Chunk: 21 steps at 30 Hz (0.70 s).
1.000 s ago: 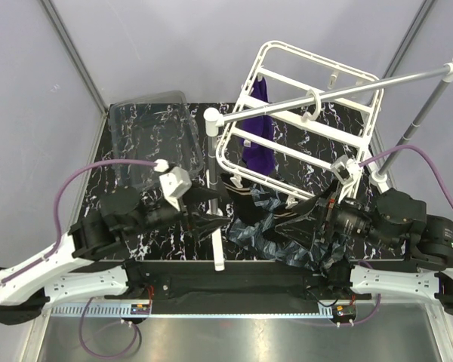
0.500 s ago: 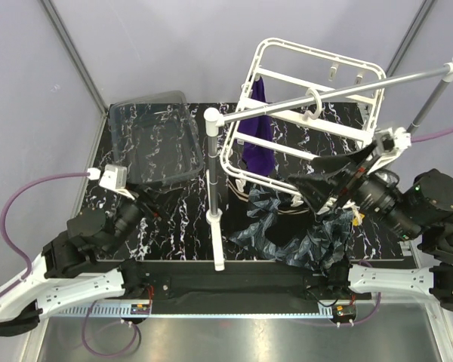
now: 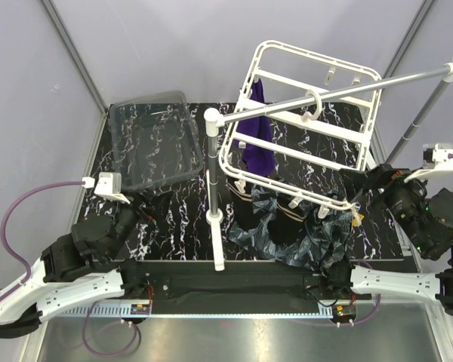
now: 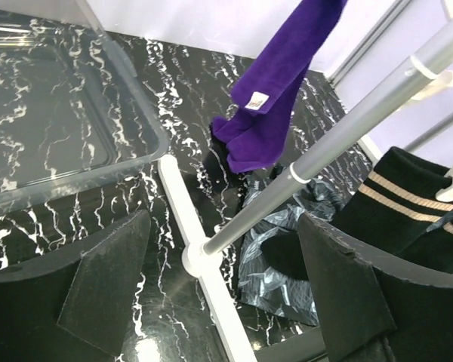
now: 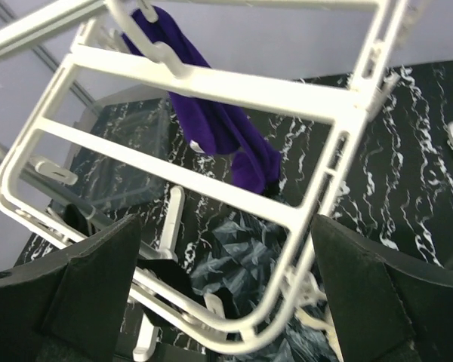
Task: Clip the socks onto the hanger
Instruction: Reset both arms
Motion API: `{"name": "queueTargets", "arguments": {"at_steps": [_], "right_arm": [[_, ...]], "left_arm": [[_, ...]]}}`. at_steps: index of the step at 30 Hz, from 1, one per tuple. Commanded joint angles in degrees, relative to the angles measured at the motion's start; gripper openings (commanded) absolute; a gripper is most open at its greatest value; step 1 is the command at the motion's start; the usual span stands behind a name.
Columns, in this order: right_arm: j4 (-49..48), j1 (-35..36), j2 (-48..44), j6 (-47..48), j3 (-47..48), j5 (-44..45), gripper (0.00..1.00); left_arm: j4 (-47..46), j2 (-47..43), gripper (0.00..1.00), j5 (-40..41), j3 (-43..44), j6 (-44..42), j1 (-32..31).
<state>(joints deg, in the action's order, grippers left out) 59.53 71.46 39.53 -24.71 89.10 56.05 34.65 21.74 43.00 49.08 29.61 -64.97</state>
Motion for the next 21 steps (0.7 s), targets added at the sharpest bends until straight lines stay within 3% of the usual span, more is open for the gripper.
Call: {"name": "queueTargets", "arguments": {"at_steps": [1,5,18,21], "right_arm": [[6.6,-0.2,-1.5,-7.2,-2.0,3.6,1.0],[13.0,-0.3,0.3,-12.3,-0.8,5.1,1.0],[16.9,-0.3,-2.4,-19.0,-4.1,3.3,1.0],[19.0,-0.2,-0.9,-20.2,-3.7,3.3,1.0]], "left_arm": [[-1.5,-0.7,0.86,2.8,-1.1,0.9,-0.2],[-1.6,-0.5,0.87,2.2,-1.7,1.7,-0.2],[-2.2,0.4,0.91,0.8,-3.0,2.8,-0.2],[-2.7,1.1,0.96,0.4,-2.8,2.7,-0.2]]}}
